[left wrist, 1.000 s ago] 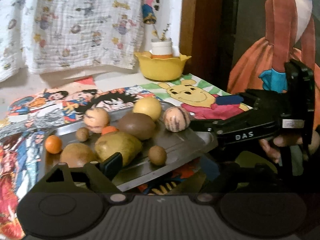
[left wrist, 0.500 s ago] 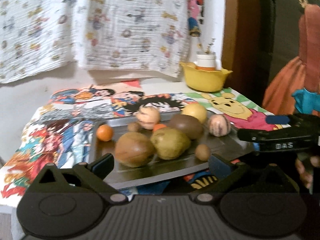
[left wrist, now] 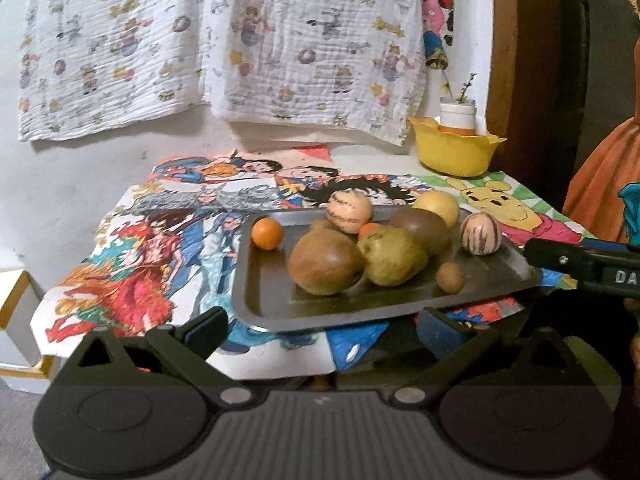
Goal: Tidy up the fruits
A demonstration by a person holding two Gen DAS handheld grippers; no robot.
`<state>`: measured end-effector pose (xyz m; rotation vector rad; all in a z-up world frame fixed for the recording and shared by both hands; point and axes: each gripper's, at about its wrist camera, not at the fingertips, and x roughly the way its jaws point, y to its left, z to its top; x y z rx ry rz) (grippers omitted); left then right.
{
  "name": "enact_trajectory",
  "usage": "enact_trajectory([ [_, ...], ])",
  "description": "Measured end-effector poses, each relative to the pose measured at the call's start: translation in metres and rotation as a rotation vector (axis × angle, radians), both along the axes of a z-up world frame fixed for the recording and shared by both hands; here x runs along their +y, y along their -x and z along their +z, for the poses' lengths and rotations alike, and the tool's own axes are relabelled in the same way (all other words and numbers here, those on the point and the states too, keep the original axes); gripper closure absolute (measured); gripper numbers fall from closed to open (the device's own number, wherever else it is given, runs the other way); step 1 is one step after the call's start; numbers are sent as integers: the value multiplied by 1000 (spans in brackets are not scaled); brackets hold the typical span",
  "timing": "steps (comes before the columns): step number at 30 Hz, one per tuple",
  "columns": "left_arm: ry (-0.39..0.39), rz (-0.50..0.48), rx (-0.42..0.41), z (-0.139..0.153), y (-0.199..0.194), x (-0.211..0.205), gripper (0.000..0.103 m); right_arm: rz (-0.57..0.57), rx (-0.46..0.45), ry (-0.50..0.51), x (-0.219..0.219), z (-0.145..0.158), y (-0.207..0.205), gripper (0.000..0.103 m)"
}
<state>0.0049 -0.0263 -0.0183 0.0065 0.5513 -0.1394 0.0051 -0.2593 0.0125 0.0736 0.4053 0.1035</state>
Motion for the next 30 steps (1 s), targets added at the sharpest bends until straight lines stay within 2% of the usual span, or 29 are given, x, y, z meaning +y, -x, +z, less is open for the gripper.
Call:
enact_trajectory([
  [7, -3, 35, 29, -4, 3, 7, 0, 49, 25, 79, 15, -4, 11, 1],
  [15, 9, 57, 35, -4, 6, 13, 1, 63, 71, 1, 24, -6, 13, 1],
  [22, 2, 59, 48, -5, 5, 12, 0, 78, 68, 52, 27, -7, 16, 1],
  [30, -1, 60, 45, -6, 5, 12, 0, 83, 64, 63, 25, -7, 16, 1],
])
